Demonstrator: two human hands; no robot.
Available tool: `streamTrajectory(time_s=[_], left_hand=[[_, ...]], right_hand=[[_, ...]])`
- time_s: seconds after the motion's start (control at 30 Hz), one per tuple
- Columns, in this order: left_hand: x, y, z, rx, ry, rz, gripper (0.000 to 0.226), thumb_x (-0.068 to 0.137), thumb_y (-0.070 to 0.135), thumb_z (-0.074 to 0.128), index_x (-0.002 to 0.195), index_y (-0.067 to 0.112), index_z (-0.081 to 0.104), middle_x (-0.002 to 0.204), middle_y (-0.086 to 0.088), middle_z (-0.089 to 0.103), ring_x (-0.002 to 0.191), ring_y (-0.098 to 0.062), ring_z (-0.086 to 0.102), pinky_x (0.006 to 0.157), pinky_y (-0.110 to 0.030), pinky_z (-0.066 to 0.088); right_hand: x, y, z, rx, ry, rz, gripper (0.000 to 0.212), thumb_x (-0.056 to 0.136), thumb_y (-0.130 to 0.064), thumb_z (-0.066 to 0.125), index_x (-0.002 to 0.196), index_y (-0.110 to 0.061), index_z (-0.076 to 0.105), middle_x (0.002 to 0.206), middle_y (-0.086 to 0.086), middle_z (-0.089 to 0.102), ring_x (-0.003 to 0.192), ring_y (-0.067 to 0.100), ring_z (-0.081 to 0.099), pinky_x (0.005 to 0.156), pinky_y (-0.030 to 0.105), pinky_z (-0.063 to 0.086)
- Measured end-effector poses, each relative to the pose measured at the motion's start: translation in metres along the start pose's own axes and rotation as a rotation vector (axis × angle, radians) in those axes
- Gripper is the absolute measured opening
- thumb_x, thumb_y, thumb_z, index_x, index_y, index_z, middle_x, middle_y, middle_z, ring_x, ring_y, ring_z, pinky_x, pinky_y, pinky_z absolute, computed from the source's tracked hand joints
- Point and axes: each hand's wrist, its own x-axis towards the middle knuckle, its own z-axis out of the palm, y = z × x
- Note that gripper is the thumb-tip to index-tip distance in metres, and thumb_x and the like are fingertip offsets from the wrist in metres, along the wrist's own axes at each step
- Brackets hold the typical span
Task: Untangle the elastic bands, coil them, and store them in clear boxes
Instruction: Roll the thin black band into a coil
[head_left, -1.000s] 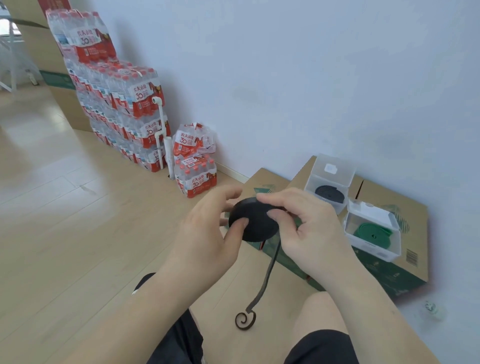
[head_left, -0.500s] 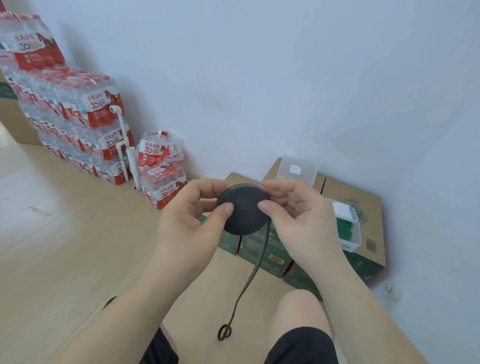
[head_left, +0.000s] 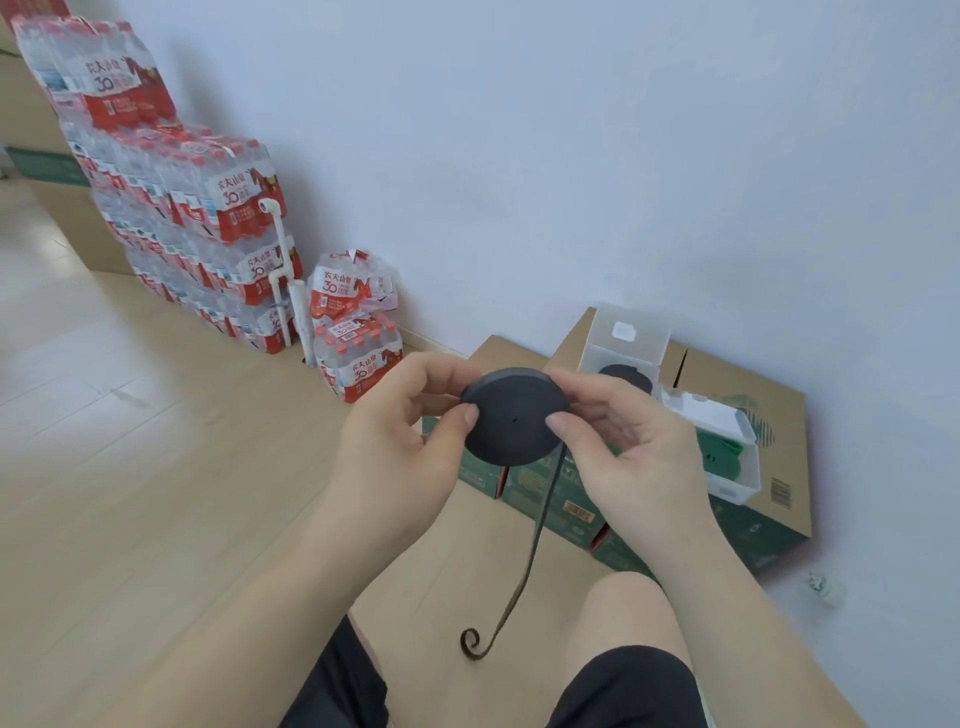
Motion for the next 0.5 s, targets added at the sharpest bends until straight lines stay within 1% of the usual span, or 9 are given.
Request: streamTrajectory(time_s=[0.07,0.1,0.13,0.2,0.3,0.37,0.4,0.43,0.5], left_hand=[[-0.005,-0.009,-0.002,-0.092,0.033,-0.073,0.035,0.094,-0.004,0.067,0.099,0.03,0.069,0.097,0.012,0.074,0.094,-0.015,0.071,0.086,-0.045,0.062],[-0.009,-0.014,-0.002,-0.121,0.041,-0.114,0.035,0.094,-0.004,0.066,0.1,0.03,0.068,0.098,0.01,0.074,0.094,-0.017,0.072,0.086,-0.048,0.062],[-0.013,-0.018,-0.003,-0.117,0.038,-0.146,0.035,0.094,-0.004,0.066,0.101,0.03,0.067,0.098,0.01,0.074,0.095,-0.017,0.072,0.085,-0.047,0.062],[-0.023,-0.024,-0.005,-0.008,0.016,-0.134,0.038,0.093,-0.003,0.068,0.108,0.032,0.063,0.102,0.017,0.071,0.098,-0.007,0.07,0.08,-0.034,0.062],[-0.032,-0.027,-0.01,0.24,-0.023,0.077,0.045,0.091,0.0,0.069,0.122,0.031,0.059,0.114,0.021,0.065,0.109,0.0,0.064,0.084,-0.024,0.059],[-0.031,-0.027,-0.012,0.396,-0.08,0.24,0.043,0.093,0.005,0.067,0.126,0.031,0.059,0.117,0.023,0.063,0.108,0.0,0.062,0.082,-0.026,0.06],[-0.03,-0.026,-0.013,0.44,-0.092,0.274,0.043,0.093,0.005,0.066,0.125,0.033,0.059,0.117,0.024,0.062,0.107,0.001,0.062,0.08,-0.027,0.059],[-0.029,-0.025,-0.013,0.438,-0.083,0.267,0.044,0.093,0.005,0.066,0.123,0.036,0.059,0.115,0.026,0.062,0.106,0.001,0.061,0.079,-0.027,0.059],[-0.026,-0.021,-0.015,0.311,-0.031,0.165,0.047,0.092,0.002,0.068,0.113,0.044,0.061,0.11,0.026,0.066,0.102,-0.001,0.064,0.073,-0.022,0.059]], right_hand=[[-0.006,0.004,0.004,0.038,0.0,-0.007,0.052,0.09,0.006,0.073,0.108,-0.042,0.075,0.104,-0.019,0.077,0.098,0.008,0.073,0.089,0.015,0.055],[-0.007,0.006,0.007,0.03,0.001,-0.018,0.053,0.09,0.007,0.072,0.108,-0.043,0.075,0.103,-0.019,0.077,0.098,0.008,0.072,0.089,0.015,0.054],[-0.008,0.007,0.01,0.002,-0.006,-0.043,0.053,0.091,0.008,0.071,0.108,-0.042,0.075,0.103,-0.019,0.076,0.098,0.007,0.072,0.088,0.015,0.054],[-0.008,0.008,0.015,-0.107,-0.051,-0.141,0.05,0.091,0.011,0.067,0.108,-0.035,0.077,0.1,-0.017,0.075,0.099,0.006,0.07,0.086,0.015,0.053],[-0.008,0.012,0.02,-0.3,-0.126,-0.331,0.044,0.088,0.016,0.062,0.108,-0.02,0.08,0.098,-0.003,0.072,0.095,0.009,0.066,0.082,0.026,0.053],[-0.006,0.012,0.024,-0.362,-0.175,-0.391,0.041,0.088,0.014,0.06,0.107,-0.018,0.08,0.096,0.001,0.07,0.092,0.018,0.066,0.078,0.034,0.054],[-0.006,0.01,0.026,-0.367,-0.186,-0.409,0.039,0.089,0.012,0.06,0.106,-0.018,0.079,0.096,0.0,0.07,0.092,0.019,0.067,0.078,0.035,0.054],[-0.006,0.009,0.028,-0.339,-0.179,-0.39,0.036,0.089,0.009,0.062,0.104,-0.019,0.079,0.095,-0.003,0.072,0.092,0.017,0.068,0.08,0.033,0.055],[-0.006,0.003,0.026,-0.18,-0.134,-0.212,0.029,0.089,0.002,0.072,0.098,-0.025,0.078,0.093,-0.013,0.074,0.09,0.009,0.069,0.082,0.02,0.055]])
